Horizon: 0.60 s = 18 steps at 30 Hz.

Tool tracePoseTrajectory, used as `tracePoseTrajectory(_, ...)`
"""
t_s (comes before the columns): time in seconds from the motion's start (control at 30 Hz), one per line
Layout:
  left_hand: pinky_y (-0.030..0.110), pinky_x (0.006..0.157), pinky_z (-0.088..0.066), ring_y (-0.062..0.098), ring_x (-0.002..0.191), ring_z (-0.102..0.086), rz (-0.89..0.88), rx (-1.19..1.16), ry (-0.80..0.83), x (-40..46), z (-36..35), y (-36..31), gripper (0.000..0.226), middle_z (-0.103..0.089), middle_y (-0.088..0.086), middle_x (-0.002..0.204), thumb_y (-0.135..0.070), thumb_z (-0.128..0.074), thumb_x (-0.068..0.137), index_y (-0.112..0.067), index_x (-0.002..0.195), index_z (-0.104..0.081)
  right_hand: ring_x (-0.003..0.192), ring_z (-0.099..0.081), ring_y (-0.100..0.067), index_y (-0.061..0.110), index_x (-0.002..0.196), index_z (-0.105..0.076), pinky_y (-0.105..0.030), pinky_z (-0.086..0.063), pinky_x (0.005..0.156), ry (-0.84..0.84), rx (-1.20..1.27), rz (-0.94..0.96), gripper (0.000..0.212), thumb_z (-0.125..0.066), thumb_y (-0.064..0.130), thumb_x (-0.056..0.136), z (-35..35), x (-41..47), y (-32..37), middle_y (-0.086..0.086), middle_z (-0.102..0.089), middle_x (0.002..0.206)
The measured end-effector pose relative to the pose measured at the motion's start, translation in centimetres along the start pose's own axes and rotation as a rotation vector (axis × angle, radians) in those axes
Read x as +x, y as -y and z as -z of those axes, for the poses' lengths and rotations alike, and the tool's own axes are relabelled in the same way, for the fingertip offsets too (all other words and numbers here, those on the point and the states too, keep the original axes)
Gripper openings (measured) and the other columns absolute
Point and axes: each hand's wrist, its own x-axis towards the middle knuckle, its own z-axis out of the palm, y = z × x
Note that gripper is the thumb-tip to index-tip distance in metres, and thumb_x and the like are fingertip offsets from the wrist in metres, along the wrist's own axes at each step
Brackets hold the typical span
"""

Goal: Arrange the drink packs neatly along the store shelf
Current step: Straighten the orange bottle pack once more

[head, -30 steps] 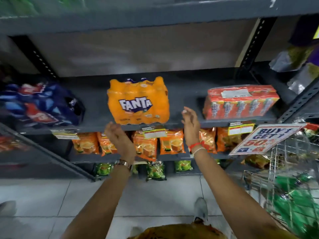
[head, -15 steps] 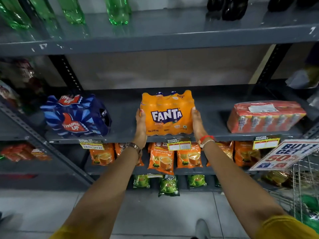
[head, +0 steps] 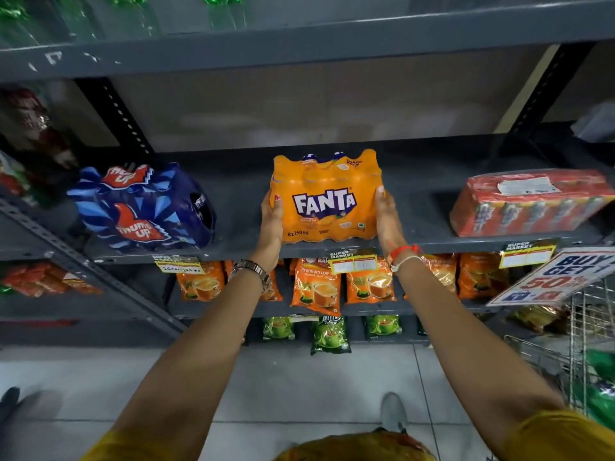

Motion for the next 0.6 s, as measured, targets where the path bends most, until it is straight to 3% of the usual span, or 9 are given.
tracePoseTrajectory(0.1,0.024,0.071,-0.050,0.016,0.116,-0.051,-0.010,0.027,0.009,-0.3,0.2,0.1,0.050,-0.041,0.003,0.145,-0.043,-0.028,0.099,-0.030,0.146,-0.016,0.127,-0.051,-0.029,0.028,0.145,-0.027,-0.047,-0.043,0.103,-0.008,0.013,0.002,0.056,-0.027,0.056,0.096,-0.1,-0.2,-0.4,-0.007,-0.048,0.143)
tracePoseTrajectory(0.23,0.022,0.071,-0.050,0.015,0.116,-0.050,-0.034,0.024,0.015,-0.6,0.2,0.2,0.050,-0.041,0.002,0.145,-0.042,-0.027,0.100,-0.030,0.147,-0.015,0.127,-0.051,-0.028,0.028,0.145,-0.026,-0.049,-0.043,0.104,-0.002,0.026,0.010,0.057,-0.027,0.057,0.096,-0.2,-0.4,-0.6,-0.007,-0.047,0.143)
tracePoseTrajectory(0.37,0.039,0.090,-0.052,0.018,0.120,-0.051,-0.043,0.051,0.013,-0.5,0.6,0.5,0.051,-0.041,0.002,0.145,-0.045,-0.029,0.099,-0.032,0.146,-0.016,0.125,-0.051,-0.026,0.027,0.146,-0.023,-0.043,-0.044,0.099,-0.001,0.048,0.022,0.056,-0.026,0.053,0.098,-0.4,-0.6,-0.3,-0.007,-0.045,0.144)
tracePoseTrajectory(0.43,0.041,0.093,-0.050,0.018,0.117,-0.053,-0.045,0.034,-0.002,-0.4,0.9,0.8,0.052,-0.043,0.002,0.144,-0.045,-0.030,0.099,-0.031,0.147,-0.017,0.124,-0.050,-0.022,0.026,0.148,-0.021,-0.040,-0.044,0.098,-0.020,0.083,0.049,0.057,-0.029,0.051,0.098,-0.6,-1.0,-0.7,-0.005,-0.043,0.146)
tracePoseTrajectory(0.5,0.032,0.092,-0.049,0.014,0.116,-0.052,-0.065,0.005,-0.019,-1.1,1.0,1.5,0.053,-0.044,-0.001,0.141,-0.041,-0.032,0.099,-0.026,0.148,-0.019,0.129,-0.047,-0.021,0.024,0.149,-0.022,-0.039,-0.044,0.103,-0.109,0.135,0.095,0.060,-0.037,0.049,0.097,-0.9,-1.9,-2.0,-0.005,-0.040,0.149)
tracePoseTrajectory(0.6,0.030,0.101,-0.043,0.015,0.123,-0.048,-0.104,0.011,-0.179,-3.3,1.8,3.9,0.044,-0.047,0.001,0.138,-0.031,-0.038,0.100,-0.017,0.141,-0.035,0.119,-0.052,-0.020,0.018,0.133,-0.044,-0.032,-0.046,0.096,-0.340,0.180,0.187,0.043,-0.049,0.037,0.095,-2.3,-4.2,-4.7,-0.003,-0.049,0.133)
